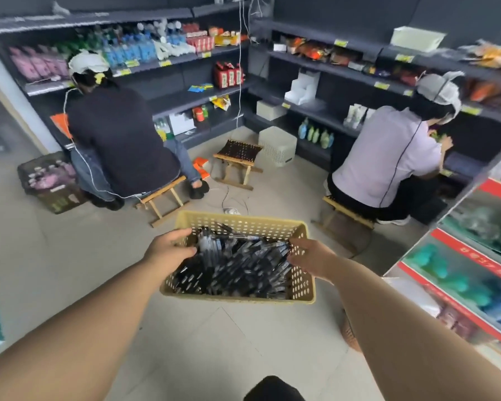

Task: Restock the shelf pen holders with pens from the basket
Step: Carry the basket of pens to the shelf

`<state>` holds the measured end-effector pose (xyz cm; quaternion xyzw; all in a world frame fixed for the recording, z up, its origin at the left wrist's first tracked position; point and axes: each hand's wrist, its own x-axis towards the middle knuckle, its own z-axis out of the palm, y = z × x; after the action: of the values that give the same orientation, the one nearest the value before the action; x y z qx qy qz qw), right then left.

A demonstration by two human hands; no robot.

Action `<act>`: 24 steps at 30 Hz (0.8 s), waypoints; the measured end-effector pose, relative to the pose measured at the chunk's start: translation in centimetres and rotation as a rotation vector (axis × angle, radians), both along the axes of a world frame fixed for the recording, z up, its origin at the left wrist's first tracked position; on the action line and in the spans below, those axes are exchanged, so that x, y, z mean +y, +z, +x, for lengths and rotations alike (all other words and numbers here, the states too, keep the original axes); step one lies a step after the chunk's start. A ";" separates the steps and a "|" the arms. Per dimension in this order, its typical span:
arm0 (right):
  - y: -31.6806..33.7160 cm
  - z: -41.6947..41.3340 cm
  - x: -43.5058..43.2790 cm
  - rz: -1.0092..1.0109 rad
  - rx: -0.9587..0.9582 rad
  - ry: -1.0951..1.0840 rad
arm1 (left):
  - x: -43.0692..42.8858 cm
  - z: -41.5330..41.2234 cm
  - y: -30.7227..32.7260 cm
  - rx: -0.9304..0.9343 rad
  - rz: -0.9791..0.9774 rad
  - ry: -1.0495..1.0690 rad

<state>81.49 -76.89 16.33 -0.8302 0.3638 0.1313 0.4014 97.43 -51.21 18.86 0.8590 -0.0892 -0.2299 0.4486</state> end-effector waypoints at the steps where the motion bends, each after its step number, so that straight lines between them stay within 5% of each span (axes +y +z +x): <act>1: -0.2 0.6 -0.8 -0.016 0.003 -0.003 | -1.1 0.9 -0.3 0.005 0.004 -0.010; 13: -2.6 14.0 -17.3 -0.010 -0.004 -0.139 | -18.3 15.9 -1.7 0.008 0.074 -0.179; 24: 2.0 31.7 -31.1 0.029 -0.077 -0.168 | -32.8 31.7 1.9 -0.097 -0.044 -0.010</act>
<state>113.19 -107.95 18.30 -0.7952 0.4147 0.0706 0.4367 129.09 -84.03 20.73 0.8586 -0.1205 -0.1881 0.4613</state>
